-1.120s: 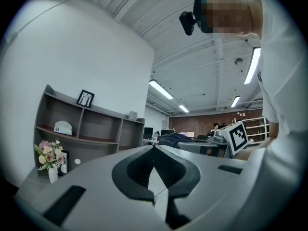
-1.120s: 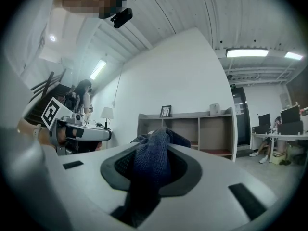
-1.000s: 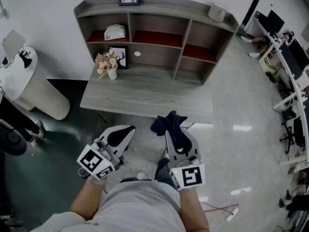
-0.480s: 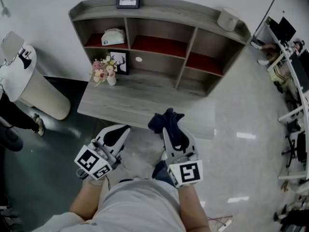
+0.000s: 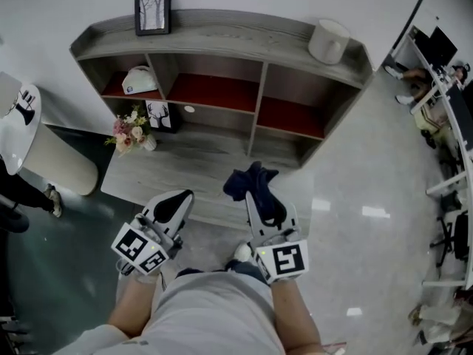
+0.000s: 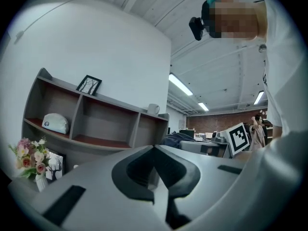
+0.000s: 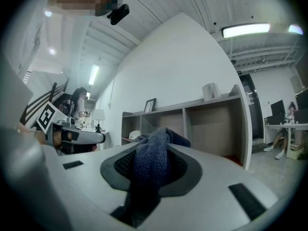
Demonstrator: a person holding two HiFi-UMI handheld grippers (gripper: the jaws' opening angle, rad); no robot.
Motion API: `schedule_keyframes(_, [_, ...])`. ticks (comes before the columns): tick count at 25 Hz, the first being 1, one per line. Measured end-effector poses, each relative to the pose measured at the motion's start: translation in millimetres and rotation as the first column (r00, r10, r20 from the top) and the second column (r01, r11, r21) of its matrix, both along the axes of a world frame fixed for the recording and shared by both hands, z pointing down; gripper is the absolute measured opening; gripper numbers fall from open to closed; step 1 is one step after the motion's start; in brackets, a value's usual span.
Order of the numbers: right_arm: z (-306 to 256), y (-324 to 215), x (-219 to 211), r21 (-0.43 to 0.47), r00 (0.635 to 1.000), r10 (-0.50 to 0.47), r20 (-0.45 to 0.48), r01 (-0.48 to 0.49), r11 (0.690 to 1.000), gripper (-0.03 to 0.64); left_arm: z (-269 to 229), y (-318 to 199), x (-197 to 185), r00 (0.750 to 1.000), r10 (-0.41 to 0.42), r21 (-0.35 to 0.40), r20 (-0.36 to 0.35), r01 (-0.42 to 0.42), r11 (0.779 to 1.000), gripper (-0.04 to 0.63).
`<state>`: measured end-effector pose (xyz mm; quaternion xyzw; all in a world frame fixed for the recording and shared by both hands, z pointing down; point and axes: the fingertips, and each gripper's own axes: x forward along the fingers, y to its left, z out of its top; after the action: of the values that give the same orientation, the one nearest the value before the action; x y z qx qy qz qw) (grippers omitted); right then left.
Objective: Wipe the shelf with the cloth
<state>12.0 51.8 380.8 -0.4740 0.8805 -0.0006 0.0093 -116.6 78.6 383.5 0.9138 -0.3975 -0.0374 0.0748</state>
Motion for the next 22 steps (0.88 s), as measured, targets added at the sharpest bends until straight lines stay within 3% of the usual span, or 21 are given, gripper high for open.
schedule_keyframes(9, [5.2, -53.2, 69.3, -0.020, 0.999, 0.028, 0.043, -0.027, 0.999, 0.100, 2.4, -56.3, 74.5, 1.000, 0.022, -0.014, 0.005, -0.022, 1.000, 0.014])
schedule_keyframes(18, [12.5, -90.1, 81.0, -0.044, 0.997, 0.051, 0.060, -0.048, 0.998, 0.100, 5.8, -89.9, 94.4, 0.997, 0.073, -0.030, 0.012, -0.072, 0.997, 0.015])
schedule_keyframes(22, [8.1, -118.7, 82.0, -0.053, 0.991, 0.077, 0.109, -0.071, 0.996, 0.100, 1.7, -108.7, 95.6, 0.994, 0.103, -0.031, 0.021, -0.103, 0.994, 0.015])
